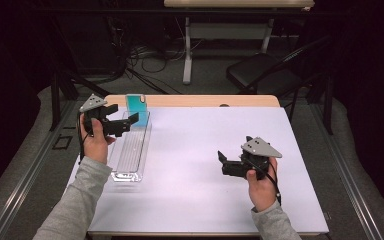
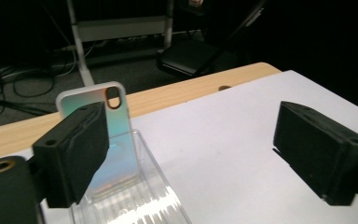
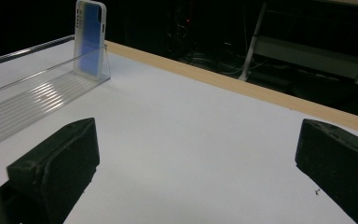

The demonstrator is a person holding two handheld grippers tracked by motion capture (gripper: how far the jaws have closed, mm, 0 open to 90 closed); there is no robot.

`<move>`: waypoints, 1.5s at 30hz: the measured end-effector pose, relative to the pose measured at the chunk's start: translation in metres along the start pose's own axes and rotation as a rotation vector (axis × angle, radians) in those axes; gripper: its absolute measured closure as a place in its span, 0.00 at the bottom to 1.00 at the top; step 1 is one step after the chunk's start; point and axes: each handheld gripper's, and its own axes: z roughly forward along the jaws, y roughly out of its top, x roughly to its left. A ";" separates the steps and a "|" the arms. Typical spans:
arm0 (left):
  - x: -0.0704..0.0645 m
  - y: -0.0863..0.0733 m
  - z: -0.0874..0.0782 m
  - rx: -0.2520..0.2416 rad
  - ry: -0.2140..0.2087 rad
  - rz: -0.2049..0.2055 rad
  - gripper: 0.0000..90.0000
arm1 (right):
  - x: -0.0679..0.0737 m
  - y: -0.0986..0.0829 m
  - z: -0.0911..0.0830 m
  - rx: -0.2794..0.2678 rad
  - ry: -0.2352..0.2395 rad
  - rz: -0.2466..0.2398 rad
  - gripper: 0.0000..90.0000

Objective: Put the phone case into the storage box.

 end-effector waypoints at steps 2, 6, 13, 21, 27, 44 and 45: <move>-0.004 0.000 -0.002 -0.004 -0.022 0.005 0.07 | -0.002 0.000 -0.003 0.007 0.001 -0.003 0.00; -0.011 -0.002 -0.007 -0.006 -0.037 0.029 0.05 | -0.007 -0.001 -0.011 0.008 -0.013 -0.005 0.00; -0.020 -0.006 -0.017 -0.002 -0.062 0.050 0.04 | -0.016 -0.003 -0.027 0.014 -0.021 -0.009 0.00; -0.023 -0.013 -0.033 -0.012 -0.097 0.062 0.01 | -0.023 -0.010 -0.043 0.025 -0.035 -0.008 0.00; -0.025 -0.020 -0.050 -0.046 -0.117 0.062 0.01 | -0.029 -0.014 -0.053 0.034 -0.042 -0.009 0.00; -0.015 -0.059 -0.088 -0.071 -0.117 0.025 0.01 | -0.050 -0.037 -0.085 0.048 -0.077 0.020 0.00; -0.014 -0.062 -0.090 -0.073 -0.116 0.023 0.01 | -0.051 -0.038 -0.086 0.051 -0.077 0.019 0.00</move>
